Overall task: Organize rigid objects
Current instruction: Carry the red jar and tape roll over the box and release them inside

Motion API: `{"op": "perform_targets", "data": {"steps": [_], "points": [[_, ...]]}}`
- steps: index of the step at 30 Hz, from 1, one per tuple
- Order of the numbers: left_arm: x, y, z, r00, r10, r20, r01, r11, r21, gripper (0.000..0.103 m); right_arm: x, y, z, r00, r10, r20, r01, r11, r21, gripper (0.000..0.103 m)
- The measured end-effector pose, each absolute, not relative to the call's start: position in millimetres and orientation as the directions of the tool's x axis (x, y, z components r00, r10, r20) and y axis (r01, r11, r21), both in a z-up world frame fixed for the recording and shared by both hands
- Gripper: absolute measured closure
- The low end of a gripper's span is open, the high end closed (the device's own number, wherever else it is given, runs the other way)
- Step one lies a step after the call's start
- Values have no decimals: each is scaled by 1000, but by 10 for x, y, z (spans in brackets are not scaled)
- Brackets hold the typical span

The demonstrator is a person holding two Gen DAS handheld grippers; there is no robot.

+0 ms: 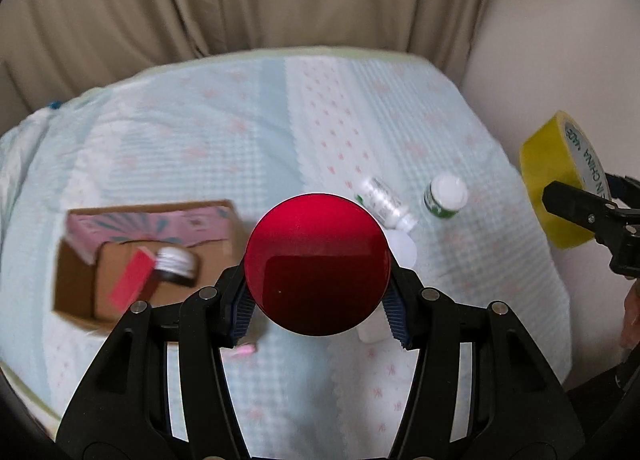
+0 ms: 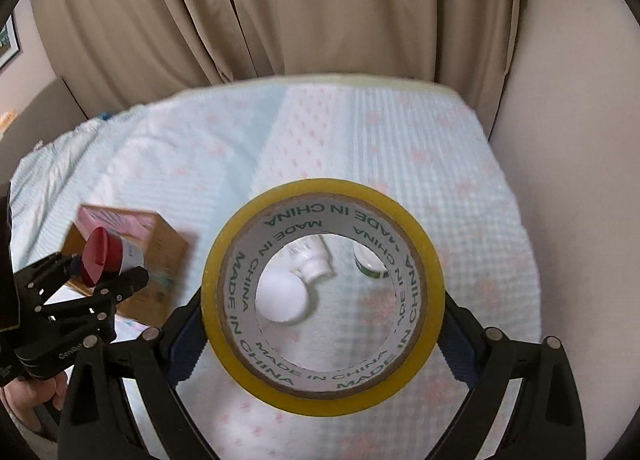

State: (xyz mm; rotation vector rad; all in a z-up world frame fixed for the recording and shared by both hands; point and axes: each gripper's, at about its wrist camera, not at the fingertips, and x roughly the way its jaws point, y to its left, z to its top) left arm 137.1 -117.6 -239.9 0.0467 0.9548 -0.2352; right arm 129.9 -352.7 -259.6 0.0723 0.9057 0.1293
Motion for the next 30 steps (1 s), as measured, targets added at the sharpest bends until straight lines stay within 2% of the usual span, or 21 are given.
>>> {"op": "perform_targets", "data": {"steps": [7,15,19,23,30], "points": [[1246,-463,-1739,617,-122,-778,159,987,-29,52,1168,-3064,-1921,622,247,-743,-115,968,225,7],[1381,593,-1511,622,-131,-772,135,989,-59,52,1183,-2039,-1596,612,303,-731,-172,953,250,7],[1532,1084,-1559,606,-145,-782,166,985,-54,52,1321,-1526,-1637,587,293,-755,-123,954,274,7],[1702,1481,-1738,575,-131,-807,224,975,1,52,1447,-1074,-1791,556,285,-781,-36,947,320,7],[1990,1878,-2246,468,-132,-874,297,955,16,52,1723,-482,-2353,451,345,-823,127,888,442,7]]}}
